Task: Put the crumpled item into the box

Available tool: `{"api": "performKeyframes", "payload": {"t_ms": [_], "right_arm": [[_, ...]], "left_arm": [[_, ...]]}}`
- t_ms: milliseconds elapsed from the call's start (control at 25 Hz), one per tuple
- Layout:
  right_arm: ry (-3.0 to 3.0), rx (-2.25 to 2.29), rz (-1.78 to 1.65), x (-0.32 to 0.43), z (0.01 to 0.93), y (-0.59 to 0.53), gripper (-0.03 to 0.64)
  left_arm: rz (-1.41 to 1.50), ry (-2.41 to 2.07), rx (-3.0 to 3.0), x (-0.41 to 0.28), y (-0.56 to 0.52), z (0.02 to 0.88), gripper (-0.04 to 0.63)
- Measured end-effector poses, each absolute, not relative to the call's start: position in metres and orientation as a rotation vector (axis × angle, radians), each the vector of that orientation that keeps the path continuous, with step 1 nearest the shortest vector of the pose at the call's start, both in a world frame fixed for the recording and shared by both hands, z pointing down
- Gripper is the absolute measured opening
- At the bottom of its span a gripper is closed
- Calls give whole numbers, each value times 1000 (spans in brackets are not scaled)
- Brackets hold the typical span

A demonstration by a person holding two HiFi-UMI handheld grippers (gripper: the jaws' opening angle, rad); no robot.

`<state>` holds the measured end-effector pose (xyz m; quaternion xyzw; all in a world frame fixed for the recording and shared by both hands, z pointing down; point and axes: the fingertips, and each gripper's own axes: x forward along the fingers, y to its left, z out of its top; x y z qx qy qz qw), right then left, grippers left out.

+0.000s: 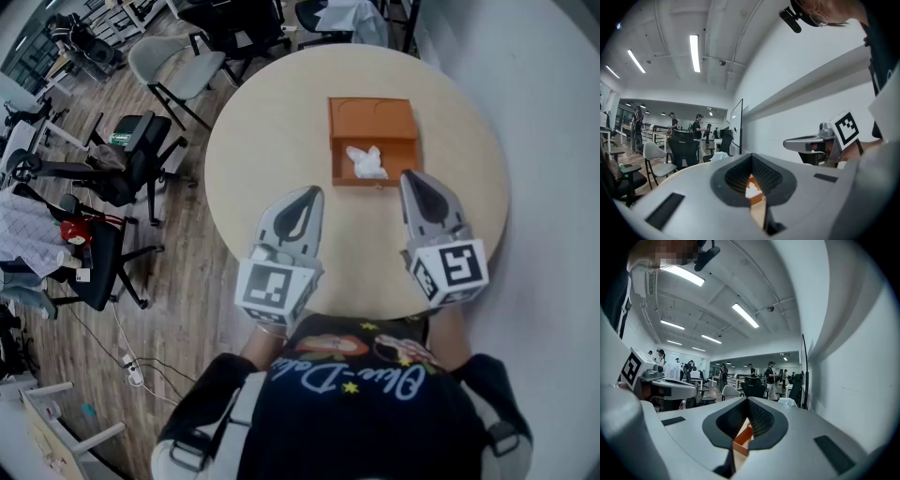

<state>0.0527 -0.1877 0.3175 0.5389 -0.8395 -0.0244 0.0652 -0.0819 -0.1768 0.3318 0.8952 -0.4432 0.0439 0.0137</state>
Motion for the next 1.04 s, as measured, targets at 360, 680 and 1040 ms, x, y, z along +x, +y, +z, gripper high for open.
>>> {"api": "performKeyframes", "payload": {"t_ms": [360, 680, 1040], "right_arm": [[-2532, 1623, -79, 56, 318, -181, -2], [-2529, 1625, -75, 54, 318, -174, -2], [-2509, 1648, -76, 59, 317, -167, -2]], "left_arm": [[133, -1373, 2801, -78, -172, 330, -9], [124, -1369, 2799, -81, -166, 331, -9], [120, -1363, 2807, -80, -159, 330, -9]]}}
